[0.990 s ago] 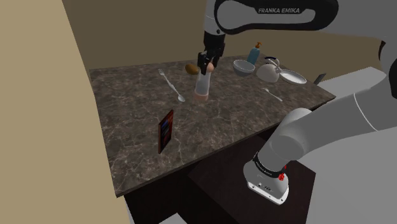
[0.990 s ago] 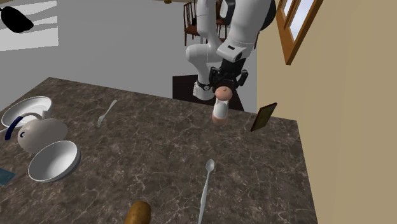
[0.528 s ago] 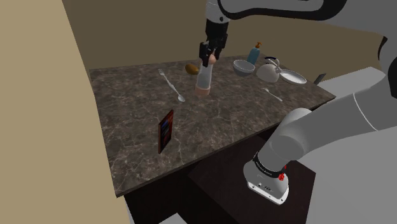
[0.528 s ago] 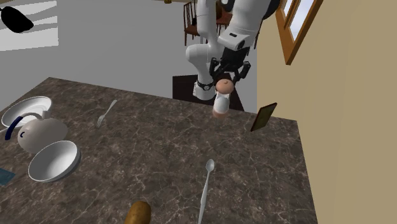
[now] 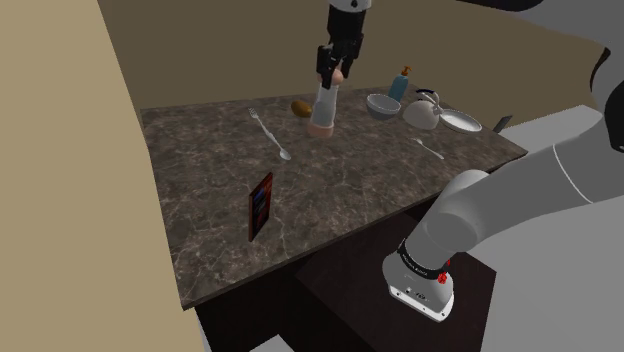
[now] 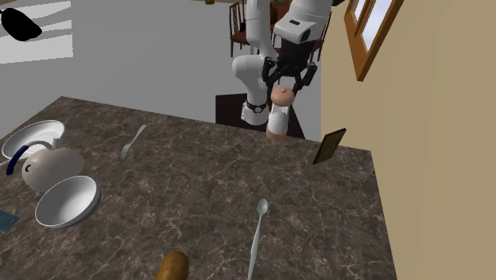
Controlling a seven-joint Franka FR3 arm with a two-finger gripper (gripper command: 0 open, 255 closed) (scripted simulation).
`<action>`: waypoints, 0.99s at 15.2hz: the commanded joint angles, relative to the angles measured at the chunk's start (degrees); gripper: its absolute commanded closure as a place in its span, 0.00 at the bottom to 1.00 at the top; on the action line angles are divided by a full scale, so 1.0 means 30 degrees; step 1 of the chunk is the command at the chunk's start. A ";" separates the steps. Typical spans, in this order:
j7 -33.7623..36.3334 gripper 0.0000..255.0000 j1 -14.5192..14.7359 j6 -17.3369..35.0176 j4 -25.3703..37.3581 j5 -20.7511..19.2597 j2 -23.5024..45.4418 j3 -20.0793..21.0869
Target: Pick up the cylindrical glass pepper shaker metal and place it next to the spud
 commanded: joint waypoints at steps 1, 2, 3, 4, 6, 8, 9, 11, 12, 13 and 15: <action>-0.0052 1.00 -0.0017 -0.0474 0.0634 -0.0012 0.0163 0.0013; -0.0083 1.00 -0.0026 -0.0723 0.0959 -0.0018 0.0237 0.0017; -0.0114 1.00 -0.0035 -0.0971 0.1288 -0.0026 0.0315 0.0022; -0.0132 1.00 -0.0041 -0.1111 0.1473 -0.0030 0.0360 0.0025; -0.0635 1.00 -0.0281 -0.0462 0.1756 -0.0274 0.1216 -0.0384; -0.1126 1.00 -0.0516 0.0150 0.2136 -0.0486 0.2130 -0.0779; -0.1368 1.00 -0.0632 0.0440 0.2363 -0.0578 0.2607 -0.0969; -0.1846 1.00 -0.0861 0.0986 0.2893 -0.0736 0.3601 -0.1337; -0.2084 1.00 -0.0975 0.1240 0.3196 -0.0800 0.4116 -0.1514; -0.2320 1.00 -0.1088 0.1482 0.3525 -0.0855 0.4644 -0.1686; -0.2791 1.00 -0.1312 0.1922 0.4261 -0.0934 0.5736 -0.2018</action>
